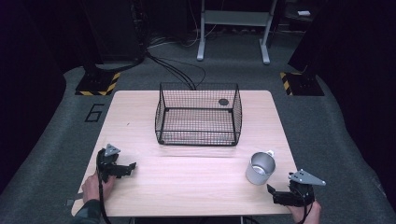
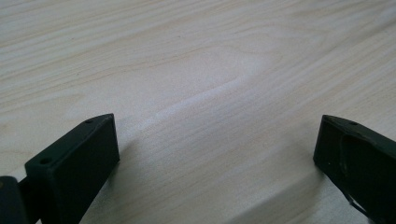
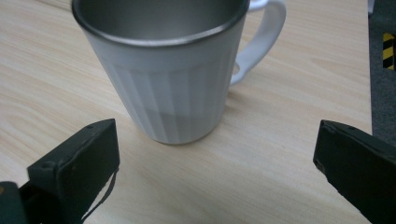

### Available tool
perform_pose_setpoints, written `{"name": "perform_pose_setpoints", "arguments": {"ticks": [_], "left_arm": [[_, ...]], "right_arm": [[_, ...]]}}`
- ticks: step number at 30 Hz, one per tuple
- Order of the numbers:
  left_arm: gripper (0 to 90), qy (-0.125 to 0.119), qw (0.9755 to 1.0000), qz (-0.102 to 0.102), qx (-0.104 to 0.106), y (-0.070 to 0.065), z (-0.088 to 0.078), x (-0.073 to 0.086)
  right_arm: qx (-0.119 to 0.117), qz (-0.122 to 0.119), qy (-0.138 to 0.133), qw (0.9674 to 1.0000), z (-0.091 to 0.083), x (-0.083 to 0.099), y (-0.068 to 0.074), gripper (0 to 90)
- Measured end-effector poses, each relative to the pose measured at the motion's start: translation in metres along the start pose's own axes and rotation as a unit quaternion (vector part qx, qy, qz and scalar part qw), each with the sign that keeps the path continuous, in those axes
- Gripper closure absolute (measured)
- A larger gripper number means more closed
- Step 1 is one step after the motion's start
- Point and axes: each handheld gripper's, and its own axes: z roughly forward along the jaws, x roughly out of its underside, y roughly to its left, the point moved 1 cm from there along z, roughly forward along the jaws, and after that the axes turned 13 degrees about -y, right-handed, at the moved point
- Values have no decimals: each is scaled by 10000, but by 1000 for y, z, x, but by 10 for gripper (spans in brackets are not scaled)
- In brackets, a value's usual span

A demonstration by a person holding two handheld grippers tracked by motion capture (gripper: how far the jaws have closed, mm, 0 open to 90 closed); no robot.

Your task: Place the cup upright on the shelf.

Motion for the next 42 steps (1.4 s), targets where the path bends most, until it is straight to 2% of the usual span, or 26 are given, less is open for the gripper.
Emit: {"name": "perform_pose_setpoints", "arguments": {"ticks": [12, 16, 18, 24, 27, 30, 31, 42], "left_arm": [[0, -22, 10000, -8, -9, 0, 0, 0], [0, -32, 10000, -24, -35, 1, 1, 0], [1, -29, 10000, -22, -35, 1, 1, 0], [0, -33, 10000, -22, -37, 1, 1, 0], [0, -31, 10000, -19, -35, 1, 1, 0], [0, -31, 10000, -21, -36, 1, 1, 0], [0, -43, 9999, -82, -42, 0, 1, 0], [1, -42, 10000, -76, -41, 1, 1, 0]], "right_arm": [[-92, 4, -137, 9999, -6, -23, 10, 0], [-202, -183, -176, 9995, -6, -33, 15, 0], [-198, -202, -178, 9994, -5, -35, 16, 0], [-237, -334, -191, 9990, 4, -47, 19, 0], [-297, -410, -118, 9986, 14, -53, 19, 0], [-340, -426, -90, 9985, 22, -55, 18, 0], [-366, -454, -45, 9983, 25, -55, 19, 0], [-316, -585, 112, 9977, 41, -58, 19, 0]]}}
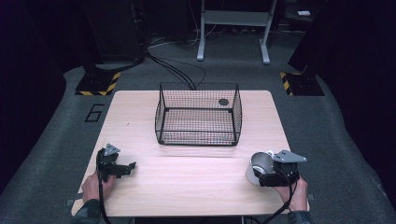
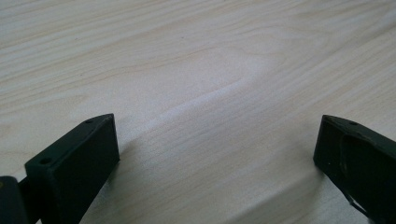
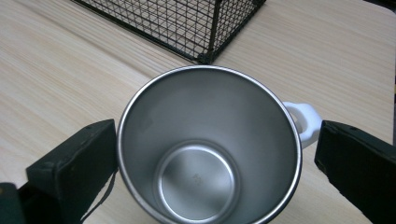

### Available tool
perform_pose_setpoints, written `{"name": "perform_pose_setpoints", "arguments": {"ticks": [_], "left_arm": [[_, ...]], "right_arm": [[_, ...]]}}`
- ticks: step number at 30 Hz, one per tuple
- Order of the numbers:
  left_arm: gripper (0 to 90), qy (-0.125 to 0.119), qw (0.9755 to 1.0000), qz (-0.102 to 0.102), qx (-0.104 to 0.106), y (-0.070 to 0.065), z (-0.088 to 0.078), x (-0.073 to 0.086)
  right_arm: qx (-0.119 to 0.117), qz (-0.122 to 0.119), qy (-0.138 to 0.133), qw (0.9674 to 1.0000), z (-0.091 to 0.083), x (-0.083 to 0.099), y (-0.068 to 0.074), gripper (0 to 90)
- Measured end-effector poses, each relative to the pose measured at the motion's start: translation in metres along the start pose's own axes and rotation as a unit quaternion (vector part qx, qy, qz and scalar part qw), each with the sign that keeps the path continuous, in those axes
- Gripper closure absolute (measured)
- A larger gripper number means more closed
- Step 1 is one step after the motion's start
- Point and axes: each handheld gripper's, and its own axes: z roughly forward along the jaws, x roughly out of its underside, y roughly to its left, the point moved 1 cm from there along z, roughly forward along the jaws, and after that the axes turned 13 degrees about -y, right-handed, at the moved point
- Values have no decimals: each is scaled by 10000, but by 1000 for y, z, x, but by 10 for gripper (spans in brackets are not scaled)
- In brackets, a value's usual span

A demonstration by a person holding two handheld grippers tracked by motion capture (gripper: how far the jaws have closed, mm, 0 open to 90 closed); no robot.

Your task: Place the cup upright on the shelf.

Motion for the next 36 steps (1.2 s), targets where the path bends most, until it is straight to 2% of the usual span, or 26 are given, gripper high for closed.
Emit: {"name": "perform_pose_setpoints", "arguments": {"ticks": [5, 13, 14, 16, 20, 25, 27, 32, 36], "left_arm": [[0, 1, 10000, 3, 1, 0, 0, 0], [1, 1, 10000, 0, 0, 0, 0, 0], [0, 4, 10000, 9, 2, 0, 0, 0], [0, 4, 10000, 6, 1, 0, 0, 0], [0, 3, 10000, 6, 0, 0, 0, 0], [0, 3, 10000, 0, 5, 0, 0, 0], [1, 3, 10000, 2, 7, 0, 0, 0], [1, 2, 10000, 2, 4, 0, 0, 0], [1, 2, 10000, 8, 5, 0, 0, 0]], "right_arm": [[-81, -48, 95, 9999, 7, -1, 2, 0], [-32, -155, 170, 9997, 15, -1, 5, 2], [3, -81, 195, 9998, 15, -1, 6, 6], [28, -86, 187, 9998, 16, -1, 6, 10], [52, -200, 182, 9996, 15, -2, 6, 42], [143, -104, 168, 9997, 15, -1, 8, 48], [85, -193, 177, 9996, 14, -1, 6, 50], [62, -102, 87, 9999, 13, -1, 5, 55], [43, -129, 117, 9998, 12, 0, 5, 56]]}}
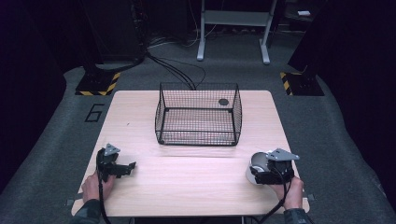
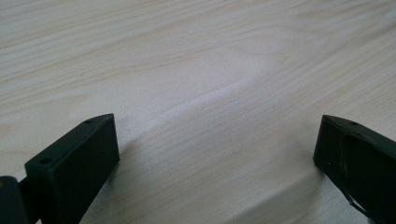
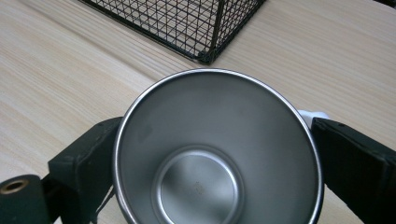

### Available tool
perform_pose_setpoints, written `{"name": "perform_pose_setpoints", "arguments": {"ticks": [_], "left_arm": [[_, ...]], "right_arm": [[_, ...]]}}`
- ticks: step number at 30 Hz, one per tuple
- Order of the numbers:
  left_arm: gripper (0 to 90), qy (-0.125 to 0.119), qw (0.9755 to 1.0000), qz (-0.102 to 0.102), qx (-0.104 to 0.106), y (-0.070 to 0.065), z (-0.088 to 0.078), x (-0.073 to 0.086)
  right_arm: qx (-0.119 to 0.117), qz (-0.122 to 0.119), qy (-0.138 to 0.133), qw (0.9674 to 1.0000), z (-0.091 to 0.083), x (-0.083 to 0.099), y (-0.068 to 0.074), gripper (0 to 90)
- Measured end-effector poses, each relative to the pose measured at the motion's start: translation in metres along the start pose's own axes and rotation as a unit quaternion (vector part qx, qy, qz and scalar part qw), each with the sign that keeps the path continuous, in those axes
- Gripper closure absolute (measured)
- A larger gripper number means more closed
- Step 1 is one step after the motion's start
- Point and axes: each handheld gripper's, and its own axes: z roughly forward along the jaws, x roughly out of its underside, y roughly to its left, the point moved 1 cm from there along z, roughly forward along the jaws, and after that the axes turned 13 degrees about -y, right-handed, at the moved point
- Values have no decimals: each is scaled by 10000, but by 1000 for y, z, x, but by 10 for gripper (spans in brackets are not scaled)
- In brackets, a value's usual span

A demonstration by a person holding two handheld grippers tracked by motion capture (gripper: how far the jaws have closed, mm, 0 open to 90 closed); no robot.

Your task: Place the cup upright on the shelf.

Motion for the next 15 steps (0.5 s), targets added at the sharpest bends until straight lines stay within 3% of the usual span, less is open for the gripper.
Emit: {"name": "perform_pose_setpoints", "arguments": {"ticks": [5, 15], "left_arm": [[1, -1, 10000, 2, 0, 0, 0, 0], [0, -3, 10000, 0, -1, 0, 0, 0]], "right_arm": [[47, 102, -30, 9999, 0, -1, -1, 57], [54, -16, -144, 9999, -8, -15, -1, 58]]}}
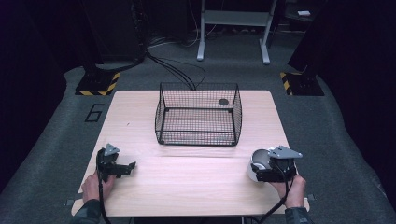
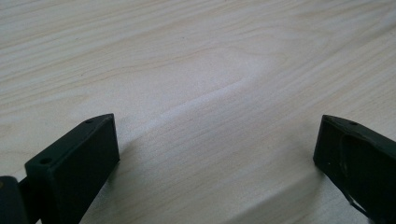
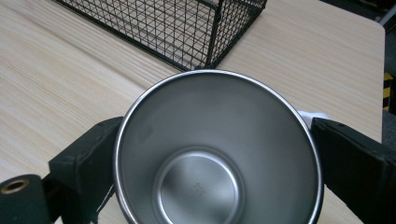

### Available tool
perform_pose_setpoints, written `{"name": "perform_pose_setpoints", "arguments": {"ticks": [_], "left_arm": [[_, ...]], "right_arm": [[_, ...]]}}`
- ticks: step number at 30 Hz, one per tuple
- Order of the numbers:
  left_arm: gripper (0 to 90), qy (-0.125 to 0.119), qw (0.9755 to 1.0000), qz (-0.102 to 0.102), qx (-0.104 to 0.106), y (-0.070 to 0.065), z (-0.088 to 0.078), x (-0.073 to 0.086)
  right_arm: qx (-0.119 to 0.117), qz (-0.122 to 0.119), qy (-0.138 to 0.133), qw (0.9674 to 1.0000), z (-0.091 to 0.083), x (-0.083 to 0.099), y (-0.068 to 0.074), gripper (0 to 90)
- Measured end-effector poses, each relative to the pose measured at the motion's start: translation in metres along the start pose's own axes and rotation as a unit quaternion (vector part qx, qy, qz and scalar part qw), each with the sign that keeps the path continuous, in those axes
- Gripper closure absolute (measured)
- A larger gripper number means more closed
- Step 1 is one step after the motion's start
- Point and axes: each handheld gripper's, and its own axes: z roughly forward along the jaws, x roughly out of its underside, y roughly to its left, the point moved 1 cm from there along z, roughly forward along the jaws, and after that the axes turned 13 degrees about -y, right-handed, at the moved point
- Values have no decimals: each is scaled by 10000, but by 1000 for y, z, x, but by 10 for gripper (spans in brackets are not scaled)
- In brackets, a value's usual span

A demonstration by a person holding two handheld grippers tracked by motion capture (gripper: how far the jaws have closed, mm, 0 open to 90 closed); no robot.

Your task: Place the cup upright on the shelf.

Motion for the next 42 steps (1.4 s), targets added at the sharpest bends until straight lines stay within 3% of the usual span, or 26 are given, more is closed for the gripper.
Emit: {"name": "perform_pose_setpoints", "arguments": {"ticks": [11, 23, 42], "left_arm": [[1, 0, 10000, 0, -1, 0, 0, 0], [1, -1, 10000, 0, -1, 0, 0, 0], [1, -2, 10000, 0, -3, 0, 0, 0]], "right_arm": [[-49, -48, -62, 10000, -5, -14, 6, 58], [-275, -126, -123, 9995, 0, -29, 17, 58], [-862, -275, -195, 9957, 26, -52, 49, 58]]}}
